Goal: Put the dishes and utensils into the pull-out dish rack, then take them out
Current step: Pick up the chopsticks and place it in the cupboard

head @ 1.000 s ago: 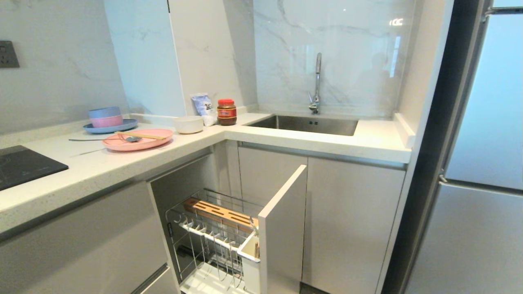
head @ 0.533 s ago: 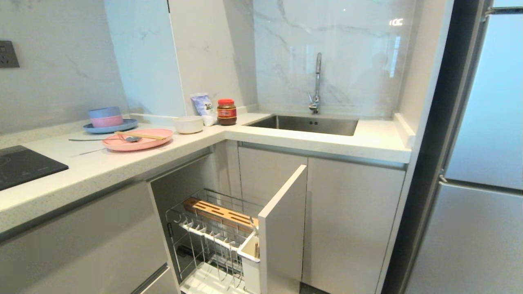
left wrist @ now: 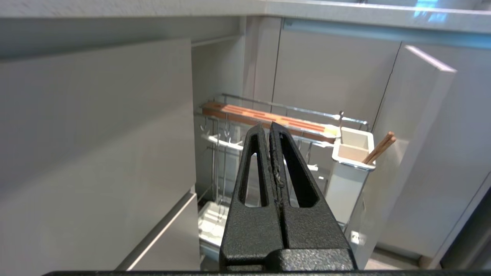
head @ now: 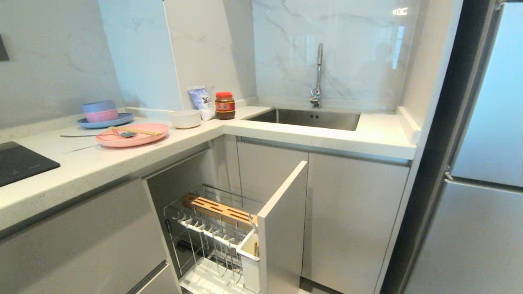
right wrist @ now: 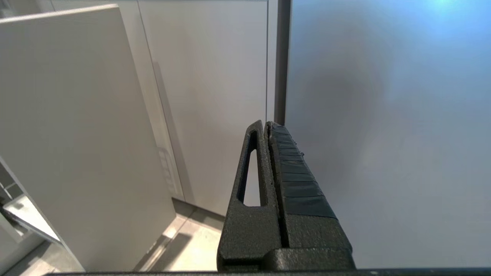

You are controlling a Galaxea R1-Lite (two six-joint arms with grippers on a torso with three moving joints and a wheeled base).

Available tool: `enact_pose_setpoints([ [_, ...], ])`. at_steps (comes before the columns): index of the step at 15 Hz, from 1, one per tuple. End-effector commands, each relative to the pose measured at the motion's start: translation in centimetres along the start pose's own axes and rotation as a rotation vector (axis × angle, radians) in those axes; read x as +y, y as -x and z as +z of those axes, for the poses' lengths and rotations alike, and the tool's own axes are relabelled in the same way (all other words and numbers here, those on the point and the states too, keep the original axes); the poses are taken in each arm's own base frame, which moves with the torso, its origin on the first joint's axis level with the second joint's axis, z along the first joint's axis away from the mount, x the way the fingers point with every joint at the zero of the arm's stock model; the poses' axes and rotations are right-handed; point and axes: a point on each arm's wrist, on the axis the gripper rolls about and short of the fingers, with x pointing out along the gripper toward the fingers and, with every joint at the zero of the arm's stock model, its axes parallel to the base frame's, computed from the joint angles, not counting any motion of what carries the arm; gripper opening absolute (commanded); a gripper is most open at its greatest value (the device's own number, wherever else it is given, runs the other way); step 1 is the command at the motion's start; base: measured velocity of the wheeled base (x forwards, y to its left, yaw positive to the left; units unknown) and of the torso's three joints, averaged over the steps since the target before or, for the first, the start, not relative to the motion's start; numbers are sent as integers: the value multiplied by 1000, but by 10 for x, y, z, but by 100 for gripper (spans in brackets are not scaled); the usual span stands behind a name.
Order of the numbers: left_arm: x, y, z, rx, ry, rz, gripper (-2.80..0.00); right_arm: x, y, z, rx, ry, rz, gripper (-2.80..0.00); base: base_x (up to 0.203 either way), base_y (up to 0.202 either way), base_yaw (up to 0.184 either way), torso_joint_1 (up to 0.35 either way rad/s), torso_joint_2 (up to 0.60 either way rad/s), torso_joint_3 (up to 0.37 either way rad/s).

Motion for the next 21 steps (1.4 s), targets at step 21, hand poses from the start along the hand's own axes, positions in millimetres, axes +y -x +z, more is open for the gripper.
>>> enact_pose_setpoints([
  [21, 0, -2, -7, 27, -2, 0, -280, 0, 0, 0, 2, 0, 0, -280, 0, 0, 0, 3, 2, -200],
])
